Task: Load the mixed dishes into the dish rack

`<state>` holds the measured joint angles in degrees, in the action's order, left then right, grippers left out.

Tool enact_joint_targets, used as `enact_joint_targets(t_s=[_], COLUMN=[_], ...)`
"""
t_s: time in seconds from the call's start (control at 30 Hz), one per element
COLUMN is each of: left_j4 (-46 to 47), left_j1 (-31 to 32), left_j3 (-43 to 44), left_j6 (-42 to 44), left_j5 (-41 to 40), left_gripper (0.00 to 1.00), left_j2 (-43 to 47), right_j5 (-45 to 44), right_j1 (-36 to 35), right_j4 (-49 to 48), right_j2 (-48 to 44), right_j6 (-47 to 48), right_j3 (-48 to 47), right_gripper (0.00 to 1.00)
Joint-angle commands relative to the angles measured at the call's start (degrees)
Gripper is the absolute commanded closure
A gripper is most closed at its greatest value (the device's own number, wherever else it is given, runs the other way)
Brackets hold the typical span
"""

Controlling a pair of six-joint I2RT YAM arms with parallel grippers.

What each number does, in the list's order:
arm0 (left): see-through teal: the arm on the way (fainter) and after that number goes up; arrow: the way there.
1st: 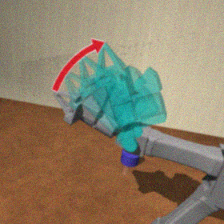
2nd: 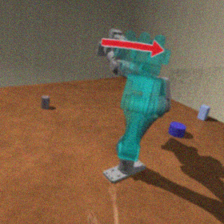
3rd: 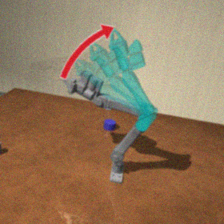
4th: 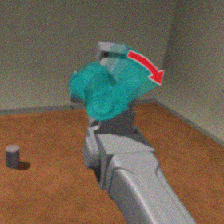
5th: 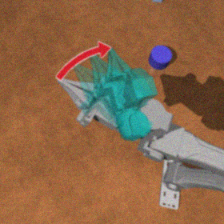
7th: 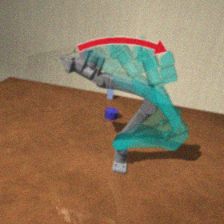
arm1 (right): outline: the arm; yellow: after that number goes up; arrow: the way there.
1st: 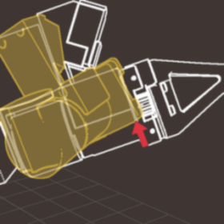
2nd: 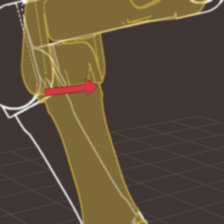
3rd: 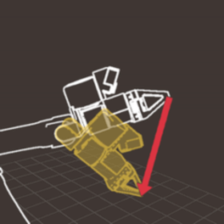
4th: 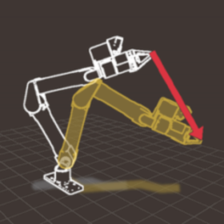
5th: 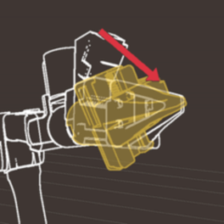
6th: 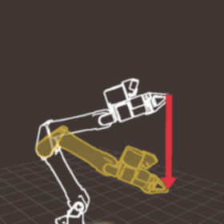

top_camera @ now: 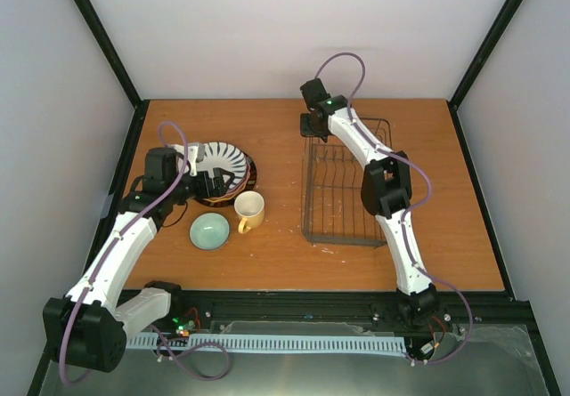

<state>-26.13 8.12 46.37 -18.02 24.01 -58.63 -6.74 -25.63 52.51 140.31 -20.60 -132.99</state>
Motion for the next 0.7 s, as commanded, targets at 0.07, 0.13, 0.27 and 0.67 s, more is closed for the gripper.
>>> enact_joint_targets(t_s=[0.07, 0.13, 0.27, 0.67], left_j4=[1.06, 0.93, 0.71, -2.26], left_j1=[-0.47, -0.47, -0.52, -0.47], left_j3=[2.14, 2.28, 2.34, 3.59], left_j6=[0.94, 0.95, 1.18, 6.30], left_j5=[-0.09, -0.14, -0.48, 0.97], left_gripper=[0.00, 0.00, 0.00, 0.12], left_j2=[0.97, 1.10, 1.13, 1.40], right_j5=[4.30, 4.54, 6.24, -8.95], right_j1=[-1.36, -1.31, -1.44, -1.36], right_j4=[-0.25, -0.30, -0.68, -2.67], right_j2=[2.01, 2.38, 3.16, -13.94], right_j6=[1.79, 1.95, 2.50, 1.63], right_j3=[-4.15, -4.64, -5.53, 9.30], right_gripper=[0.97, 0.97, 0.97, 0.64])
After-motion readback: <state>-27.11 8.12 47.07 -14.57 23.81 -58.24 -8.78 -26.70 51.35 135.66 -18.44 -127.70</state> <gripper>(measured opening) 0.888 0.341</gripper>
